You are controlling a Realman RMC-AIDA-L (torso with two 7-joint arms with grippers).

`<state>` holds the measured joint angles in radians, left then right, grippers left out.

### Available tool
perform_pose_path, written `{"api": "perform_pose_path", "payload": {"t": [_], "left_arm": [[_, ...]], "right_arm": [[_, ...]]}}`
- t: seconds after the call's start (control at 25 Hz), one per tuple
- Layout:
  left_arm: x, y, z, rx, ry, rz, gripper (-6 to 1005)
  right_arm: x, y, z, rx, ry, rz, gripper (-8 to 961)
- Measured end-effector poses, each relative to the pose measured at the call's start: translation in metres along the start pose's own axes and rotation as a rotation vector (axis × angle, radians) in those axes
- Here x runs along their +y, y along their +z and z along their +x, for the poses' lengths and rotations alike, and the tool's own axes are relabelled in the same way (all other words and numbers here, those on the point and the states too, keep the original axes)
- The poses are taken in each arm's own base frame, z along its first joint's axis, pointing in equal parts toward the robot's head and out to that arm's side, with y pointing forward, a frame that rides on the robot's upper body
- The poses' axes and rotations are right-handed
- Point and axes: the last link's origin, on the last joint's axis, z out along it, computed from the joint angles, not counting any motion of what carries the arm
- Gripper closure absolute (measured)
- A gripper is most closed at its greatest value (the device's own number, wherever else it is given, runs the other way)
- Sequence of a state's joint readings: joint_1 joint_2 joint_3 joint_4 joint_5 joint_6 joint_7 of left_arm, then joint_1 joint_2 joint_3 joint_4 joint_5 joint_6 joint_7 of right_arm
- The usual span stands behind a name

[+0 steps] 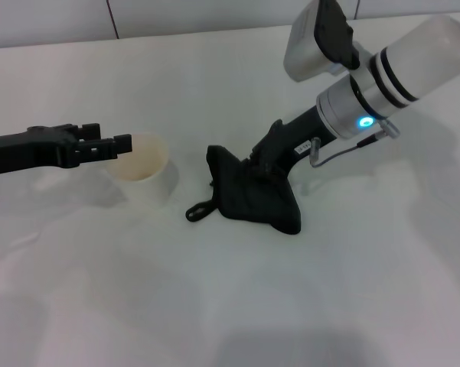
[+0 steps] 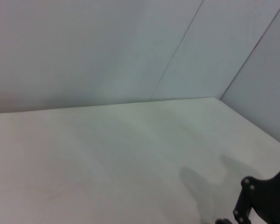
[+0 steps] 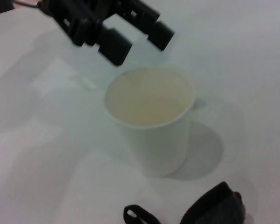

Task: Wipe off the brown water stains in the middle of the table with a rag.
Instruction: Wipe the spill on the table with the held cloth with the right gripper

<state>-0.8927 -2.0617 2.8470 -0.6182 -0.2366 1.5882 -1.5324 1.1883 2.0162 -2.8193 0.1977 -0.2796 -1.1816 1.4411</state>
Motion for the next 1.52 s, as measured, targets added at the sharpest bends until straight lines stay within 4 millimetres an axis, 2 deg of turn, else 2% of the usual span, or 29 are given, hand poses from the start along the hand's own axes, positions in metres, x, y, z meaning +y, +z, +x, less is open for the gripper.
{"api": "perform_pose_path", "payload": {"t": [0.28, 0.56, 0.92, 1.2, 1.52], "left_arm": [[-0.001, -0.001, -0.001, -0.004, -0.001, 0.003, 122], [0.000, -0.001, -0.001, -0.005, -0.001, 0.002, 123], [-0.002, -0.002, 0.000, -0.004, 0.004, 0.006, 123], [-0.002, -0.003, 0.001, -0.004, 0.004, 0.007, 123], [-0.002, -0.002, 0.001, -0.004, 0.005, 0.006, 123]], "right_arm": [[-0.012, -0.010, -0.014, -0.027, -0.006, 0.048, 832], [-0.018, -0.017, -0.012, -0.036, 0.011, 0.080, 832], [-0.006, -0.016, 0.000, 0.005, 0.010, -0.002, 832], [0.009, -0.014, 0.001, 0.012, 0.003, -0.098, 832], [0.019, 0.010, -0.010, -0.008, -0.027, -0.107, 832]]}}
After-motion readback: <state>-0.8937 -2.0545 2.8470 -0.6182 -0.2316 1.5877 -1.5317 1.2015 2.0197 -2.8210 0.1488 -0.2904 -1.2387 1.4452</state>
